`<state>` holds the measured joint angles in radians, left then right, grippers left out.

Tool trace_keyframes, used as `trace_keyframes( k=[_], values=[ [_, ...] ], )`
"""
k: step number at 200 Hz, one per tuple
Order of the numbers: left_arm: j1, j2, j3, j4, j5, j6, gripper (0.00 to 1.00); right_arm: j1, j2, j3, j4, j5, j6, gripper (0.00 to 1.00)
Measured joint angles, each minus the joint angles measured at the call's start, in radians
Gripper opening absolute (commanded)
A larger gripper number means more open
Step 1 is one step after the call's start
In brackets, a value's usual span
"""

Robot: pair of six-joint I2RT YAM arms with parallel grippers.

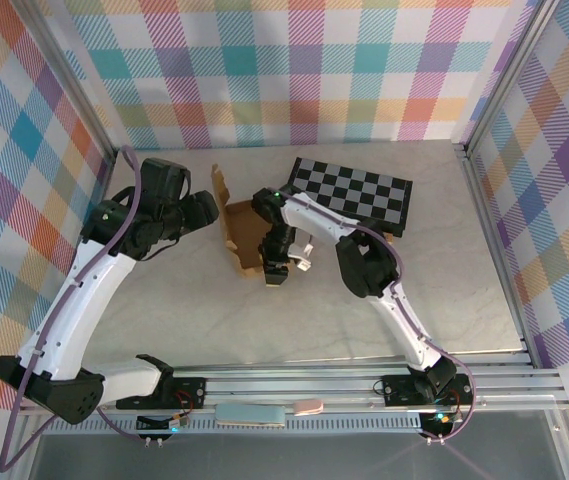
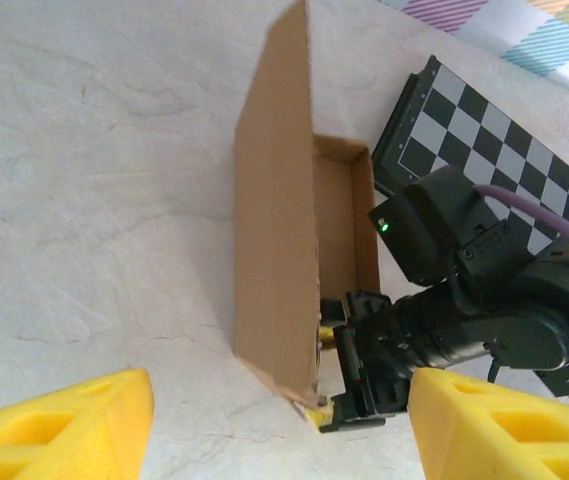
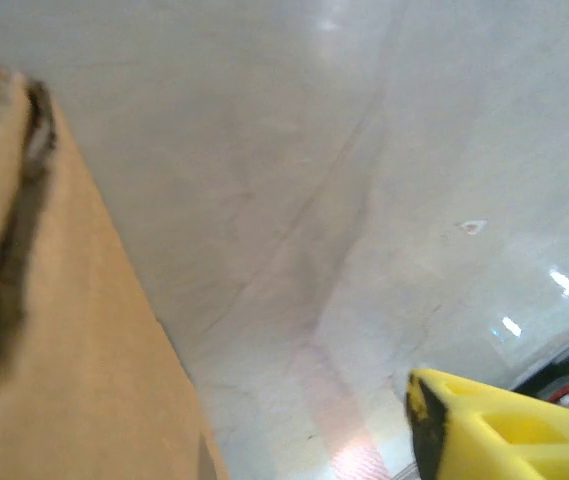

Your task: Fold the paper box

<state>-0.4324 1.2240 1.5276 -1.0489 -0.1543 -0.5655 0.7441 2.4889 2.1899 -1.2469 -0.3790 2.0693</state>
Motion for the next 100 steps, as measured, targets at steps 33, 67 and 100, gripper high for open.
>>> trace_keyframes(
  k=[33,67,100],
  values=[
    [0.0,0.04,0.024,-0.015,0.018,0.008,0.69,-0.017,-0.027,0.027,0.005,0.064,0.001,0.75],
    [0.0,0.085,0.049,-0.027,0.019,0.008,0.69,-0.042,-0.1,0.035,-0.005,0.13,-0.005,0.77],
    [0.0,0.08,0.073,-0.018,0.003,0.008,0.68,-0.063,-0.188,0.076,0.005,0.253,-0.22,0.75]
  ],
)
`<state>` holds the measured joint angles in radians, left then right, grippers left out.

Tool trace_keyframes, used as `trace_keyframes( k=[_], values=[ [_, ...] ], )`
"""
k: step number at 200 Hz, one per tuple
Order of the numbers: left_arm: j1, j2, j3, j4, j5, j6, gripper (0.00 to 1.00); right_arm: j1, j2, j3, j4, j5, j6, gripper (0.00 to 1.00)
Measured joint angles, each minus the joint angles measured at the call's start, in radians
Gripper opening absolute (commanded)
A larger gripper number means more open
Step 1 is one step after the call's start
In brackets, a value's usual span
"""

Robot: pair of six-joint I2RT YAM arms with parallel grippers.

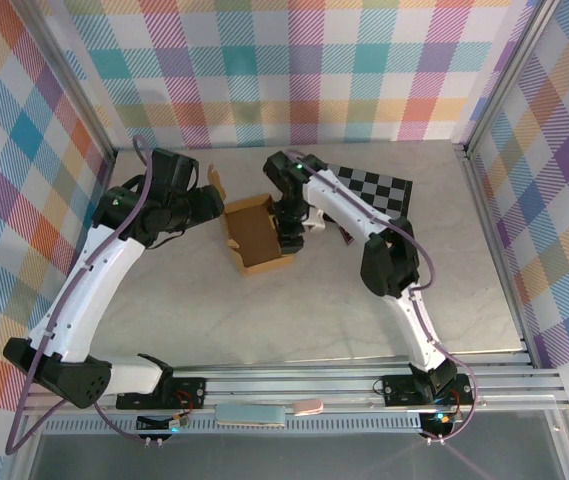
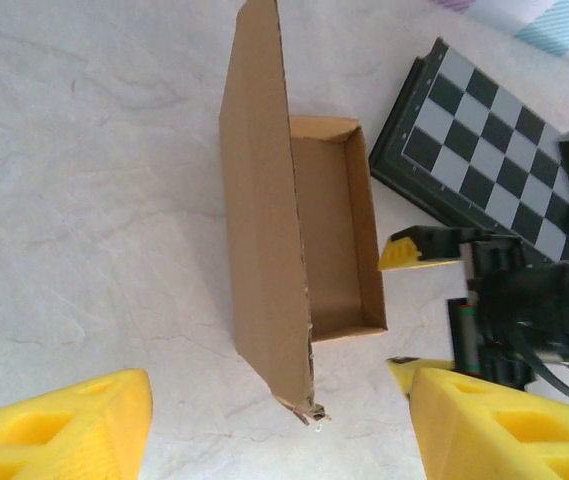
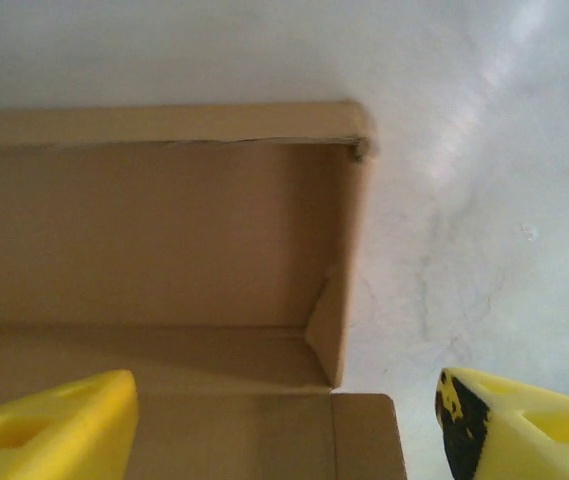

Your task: Fold the paper box

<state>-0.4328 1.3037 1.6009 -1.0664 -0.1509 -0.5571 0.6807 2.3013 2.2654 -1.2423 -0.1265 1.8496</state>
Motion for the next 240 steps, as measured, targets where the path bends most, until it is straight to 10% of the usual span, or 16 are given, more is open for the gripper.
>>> trace_keyframes(
  k=[47,95,180,240],
  values=[
    [0.0,-0.292,-0.23,0.182,0.035,0.04,0.65,0.036,-0.19,-0.085,0.264,0.053,-0.775,0.74],
    [-0.002,-0.613,-0.433,0.22,0.082,0.053,0.64,0.122,-0.202,-0.061,0.328,-0.1,-1.177,0.7],
    [-0.002,-0.645,-0.479,0.162,0.022,0.061,0.63,0.138,0.083,0.323,0.239,-0.122,-1.311,0.5],
    [-0.002,-0.644,-0.44,0.1,0.019,0.107,0.63,0.138,0.113,0.324,0.307,-0.145,-1.274,0.05]
  ],
)
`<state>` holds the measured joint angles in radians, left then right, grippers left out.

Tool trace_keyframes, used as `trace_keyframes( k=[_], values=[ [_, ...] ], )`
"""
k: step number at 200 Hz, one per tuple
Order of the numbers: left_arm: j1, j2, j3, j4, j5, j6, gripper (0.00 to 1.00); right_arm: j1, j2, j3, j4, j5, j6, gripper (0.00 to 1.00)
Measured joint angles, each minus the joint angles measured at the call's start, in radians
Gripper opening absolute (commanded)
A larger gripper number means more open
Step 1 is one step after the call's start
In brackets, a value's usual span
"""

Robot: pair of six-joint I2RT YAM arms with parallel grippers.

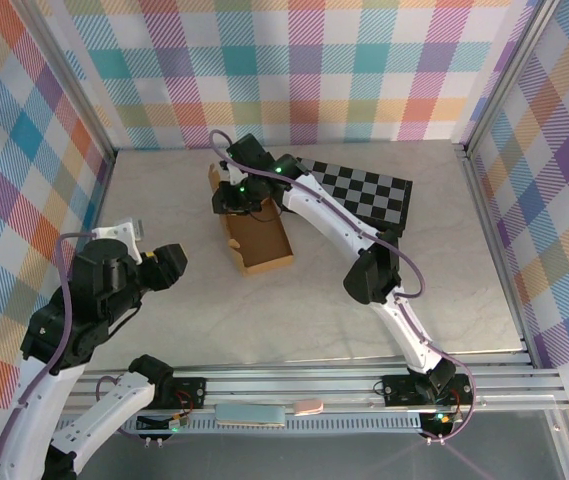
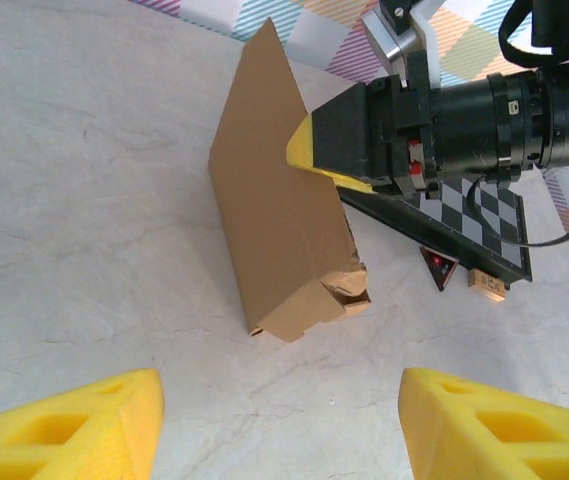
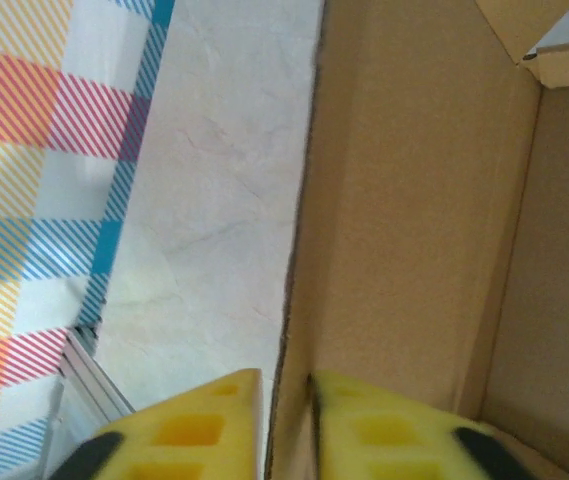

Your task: Fold the paper box

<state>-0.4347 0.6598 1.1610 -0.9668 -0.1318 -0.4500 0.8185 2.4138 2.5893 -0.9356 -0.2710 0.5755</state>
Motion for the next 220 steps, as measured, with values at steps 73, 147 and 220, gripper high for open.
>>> trace_keyframes(
  k=[73,147,220],
  values=[
    [0.0,0.003,0.028,-0.031,-0.001,0.018,0.63,0.02,-0.016,-0.002,0.02,0.156,0.132,0.0],
    [0.0,-0.029,0.018,-0.028,-0.003,0.013,0.63,0.105,-0.293,-0.027,-0.113,0.7,0.534,0.0],
    [0.0,-0.023,0.006,-0.025,0.039,-0.002,0.63,0.093,-0.333,0.044,-0.459,1.026,1.012,0.0]
  ],
)
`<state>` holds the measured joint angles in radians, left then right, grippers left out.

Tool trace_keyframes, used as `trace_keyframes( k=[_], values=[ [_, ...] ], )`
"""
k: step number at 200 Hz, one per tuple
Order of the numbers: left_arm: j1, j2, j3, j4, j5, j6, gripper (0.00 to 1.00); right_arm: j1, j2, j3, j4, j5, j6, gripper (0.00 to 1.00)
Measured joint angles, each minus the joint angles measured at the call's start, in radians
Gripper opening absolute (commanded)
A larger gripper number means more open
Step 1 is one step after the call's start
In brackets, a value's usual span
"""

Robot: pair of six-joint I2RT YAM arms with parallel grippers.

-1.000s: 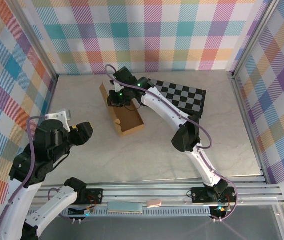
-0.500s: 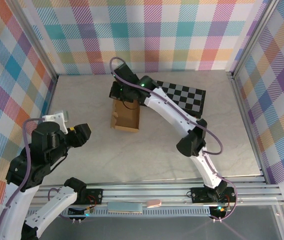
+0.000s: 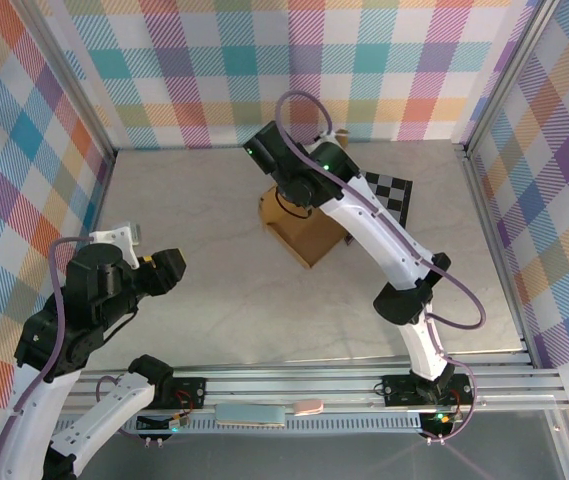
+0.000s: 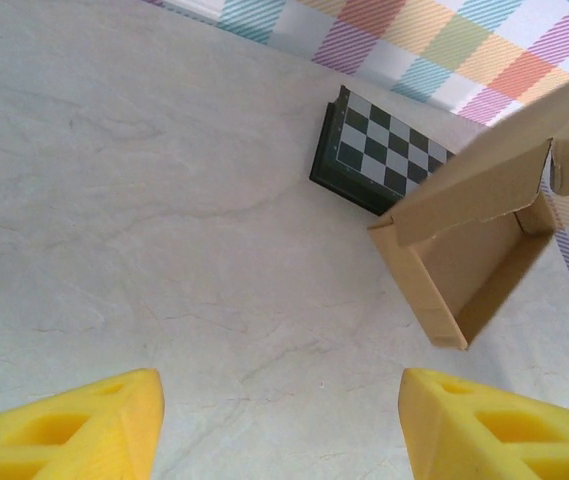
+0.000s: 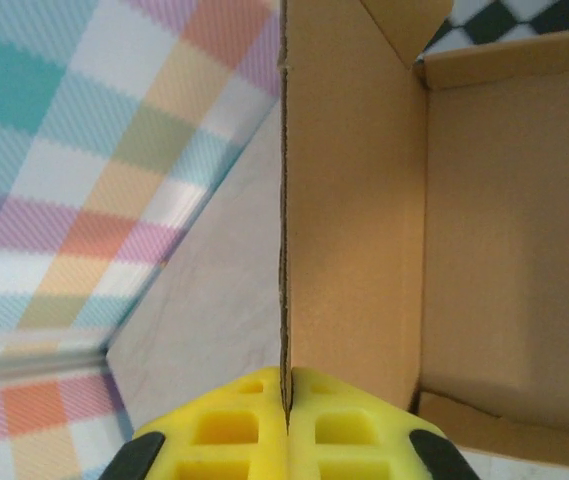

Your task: Fold the paper box

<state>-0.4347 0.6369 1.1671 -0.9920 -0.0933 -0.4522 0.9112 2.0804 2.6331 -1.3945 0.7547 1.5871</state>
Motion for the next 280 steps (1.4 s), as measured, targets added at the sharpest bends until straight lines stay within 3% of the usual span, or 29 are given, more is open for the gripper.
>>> trace_keyframes(
  k=[60,106,150,223,280],
  values=[
    [0.0,0.0,0.0,-0.002,0.035,-0.003,0.63,-0.104,0.0,-0.026,-0.191,-0.203,0.391,0.0],
    [0.0,0.001,-0.017,-0.001,0.072,-0.008,0.62,-0.126,-0.011,-0.229,-0.191,-0.323,0.468,0.0],
    [0.0,0.021,-0.052,-0.001,0.128,-0.02,0.62,-0.126,0.009,-0.239,-0.181,-0.385,0.481,0.0],
    [0.0,0.117,-0.117,0.035,0.207,-0.029,0.64,-0.126,0.024,-0.262,-0.121,-0.387,0.481,0.45],
    [0.0,0.27,-0.117,0.13,0.243,0.009,0.67,-0.126,-0.025,-0.29,-0.098,-0.317,0.363,0.64]
  ],
)
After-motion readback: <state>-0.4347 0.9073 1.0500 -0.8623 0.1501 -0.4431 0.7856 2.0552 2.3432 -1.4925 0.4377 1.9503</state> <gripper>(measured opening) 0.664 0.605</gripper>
